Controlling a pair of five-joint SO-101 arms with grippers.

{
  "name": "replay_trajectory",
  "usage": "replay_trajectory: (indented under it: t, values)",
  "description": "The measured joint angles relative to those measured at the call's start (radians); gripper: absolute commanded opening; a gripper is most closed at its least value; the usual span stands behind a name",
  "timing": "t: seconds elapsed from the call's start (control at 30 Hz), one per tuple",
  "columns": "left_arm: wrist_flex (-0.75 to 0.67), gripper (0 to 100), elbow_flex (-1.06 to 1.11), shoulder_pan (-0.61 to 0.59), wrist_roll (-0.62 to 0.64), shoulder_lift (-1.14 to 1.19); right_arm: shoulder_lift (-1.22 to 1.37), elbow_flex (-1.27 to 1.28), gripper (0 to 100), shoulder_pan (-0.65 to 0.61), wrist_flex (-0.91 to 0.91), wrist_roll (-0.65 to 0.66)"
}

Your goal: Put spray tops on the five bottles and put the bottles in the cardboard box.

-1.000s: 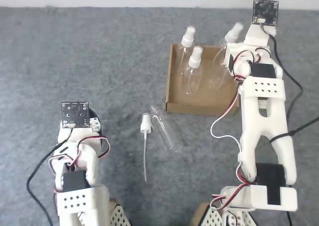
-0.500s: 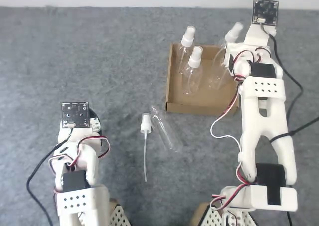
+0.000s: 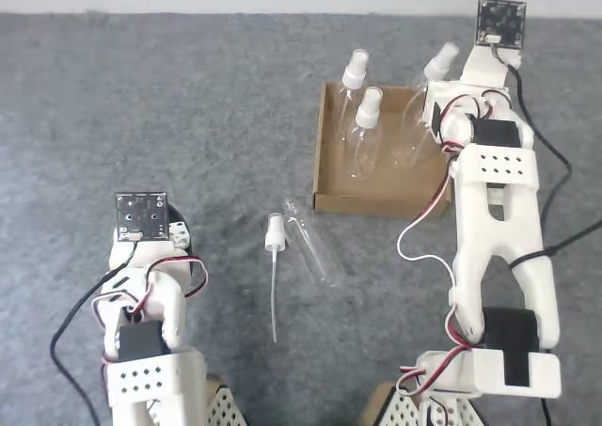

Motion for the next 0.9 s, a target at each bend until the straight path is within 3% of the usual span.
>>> replay_trajectory:
  t: [0.7, 0.9]
  values:
    - [0.000, 1, 0.000, 0.000, 0.000, 0.000, -0.144, 0.000, 27.1, -0.058, 0.046, -0.002]
    - [0.000, 1, 0.000, 0.000, 0.000, 0.000, -0.304, -0.020, 27.1, -0.061, 0.212, -0.002]
